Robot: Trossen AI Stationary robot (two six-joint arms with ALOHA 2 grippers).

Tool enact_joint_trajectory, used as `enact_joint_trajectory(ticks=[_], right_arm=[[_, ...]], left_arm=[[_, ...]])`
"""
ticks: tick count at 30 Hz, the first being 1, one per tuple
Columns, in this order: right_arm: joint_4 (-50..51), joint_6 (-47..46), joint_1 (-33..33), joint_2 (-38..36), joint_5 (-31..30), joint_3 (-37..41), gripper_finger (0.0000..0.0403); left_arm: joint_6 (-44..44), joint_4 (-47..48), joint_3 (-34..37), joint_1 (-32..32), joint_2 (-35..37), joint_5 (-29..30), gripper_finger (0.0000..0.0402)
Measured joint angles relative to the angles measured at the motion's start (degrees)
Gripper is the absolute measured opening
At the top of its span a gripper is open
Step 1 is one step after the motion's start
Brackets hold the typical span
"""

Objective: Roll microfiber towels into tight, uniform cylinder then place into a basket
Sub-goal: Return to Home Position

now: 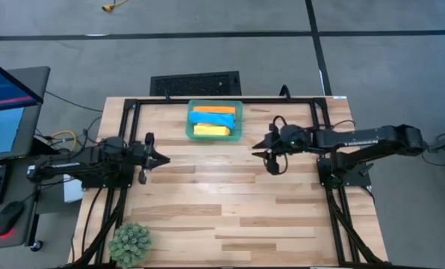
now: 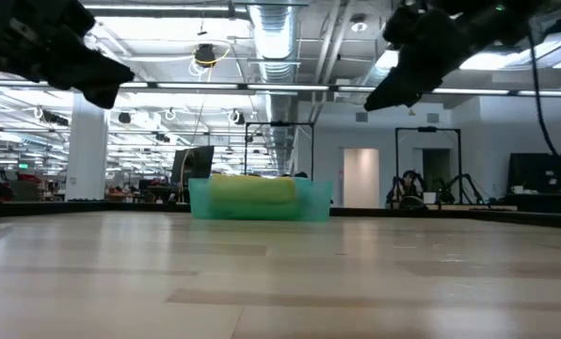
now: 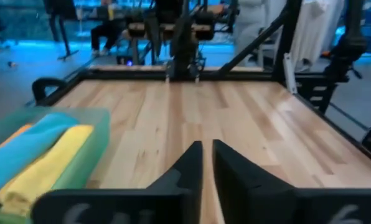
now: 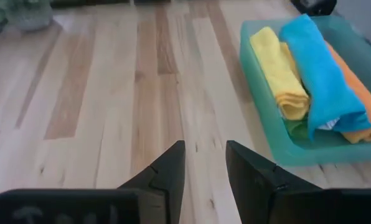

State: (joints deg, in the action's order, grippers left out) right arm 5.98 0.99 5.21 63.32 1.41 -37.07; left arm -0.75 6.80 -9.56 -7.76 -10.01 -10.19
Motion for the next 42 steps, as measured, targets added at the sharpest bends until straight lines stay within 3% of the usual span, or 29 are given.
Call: enact_joint_trajectory(ticks=[3,11,22,27,35,42], right_arm=[[-5.3,-0.1,0.1,-3.2,0.0,3.9,0.0138],[-14.4,1.2,0.9,-9.0,0.0,10.1,0.0139],[-23.6,2.2,6.6,-12.3,0.0,16.0,0.0139],[-33.2,0.5,8.8,-11.5,0.0,20.1,0.0137],[-41.6,-2.2,9.1,-11.5,0.0,25.5,0.0139],[-51.2,-5.8,9.1,-11.6,0.1,33.1,0.0135]], left_arm=[[0.2,0.5,1.1,1.2,3.6,0.0,0.0005],[0.5,5.6,1.5,3.7,10.1,0.1,0.0001],[1.8,4.7,1.4,6.9,9.8,0.1,0.0000],[3.5,3.1,1.4,8.1,9.8,0.2,0.0000],[9.8,-1.1,1.4,8.2,9.8,2.5,0.0000],[10.0,-0.8,1.4,8.2,9.8,4.1,0.0000]])
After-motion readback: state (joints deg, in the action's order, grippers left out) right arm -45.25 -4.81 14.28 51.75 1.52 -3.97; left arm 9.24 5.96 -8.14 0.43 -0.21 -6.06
